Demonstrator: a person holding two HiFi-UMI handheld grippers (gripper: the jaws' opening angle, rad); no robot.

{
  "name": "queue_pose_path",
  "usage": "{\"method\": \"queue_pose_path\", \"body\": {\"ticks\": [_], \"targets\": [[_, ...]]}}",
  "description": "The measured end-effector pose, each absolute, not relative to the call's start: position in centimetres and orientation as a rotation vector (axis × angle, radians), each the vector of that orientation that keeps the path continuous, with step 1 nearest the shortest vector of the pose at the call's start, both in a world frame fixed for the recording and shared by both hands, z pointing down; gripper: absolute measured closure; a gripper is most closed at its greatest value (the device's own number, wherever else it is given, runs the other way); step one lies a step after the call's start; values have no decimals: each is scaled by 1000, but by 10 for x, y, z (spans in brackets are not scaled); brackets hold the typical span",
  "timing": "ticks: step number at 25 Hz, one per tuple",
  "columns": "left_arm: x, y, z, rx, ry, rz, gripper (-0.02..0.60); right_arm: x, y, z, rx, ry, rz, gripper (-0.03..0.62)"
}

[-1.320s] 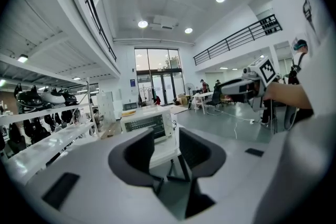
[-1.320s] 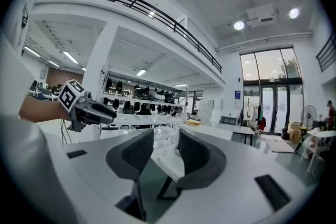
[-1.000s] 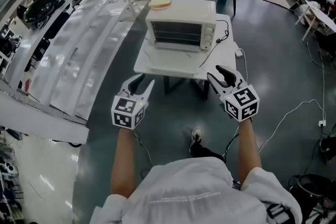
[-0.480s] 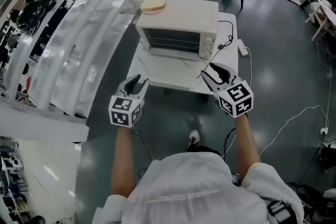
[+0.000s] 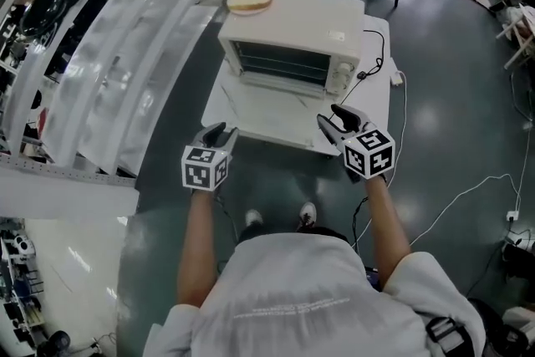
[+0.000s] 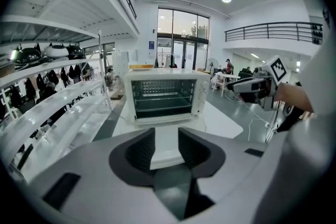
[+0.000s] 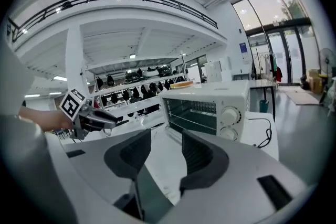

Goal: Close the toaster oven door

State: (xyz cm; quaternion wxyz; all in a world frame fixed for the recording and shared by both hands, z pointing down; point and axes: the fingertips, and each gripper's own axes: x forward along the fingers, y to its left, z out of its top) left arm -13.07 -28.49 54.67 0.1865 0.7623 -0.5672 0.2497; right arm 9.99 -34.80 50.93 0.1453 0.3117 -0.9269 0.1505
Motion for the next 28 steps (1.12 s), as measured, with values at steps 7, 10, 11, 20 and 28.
{"method": "queue_pose_path", "body": {"ticks": [7,10,11,20,28], "targets": [[-164,-308,615,2096,-1472,760,437,84,-352,544,1005,-2593,602,413],[-180,-317,637,2102,-1402,815,437,75,-348,551,1077,-2540,623,410],[-184,-319,643,2112,-1377,833,437,73,-346,553,1103,-2520,630,410],[-196,-307,702,2126,-1118,862,442,55,-317,572,1244,-2372,713,410],[-194,-313,743,2073,-1066,852,445,34,-301,577,1285,-2309,708,410]]}}
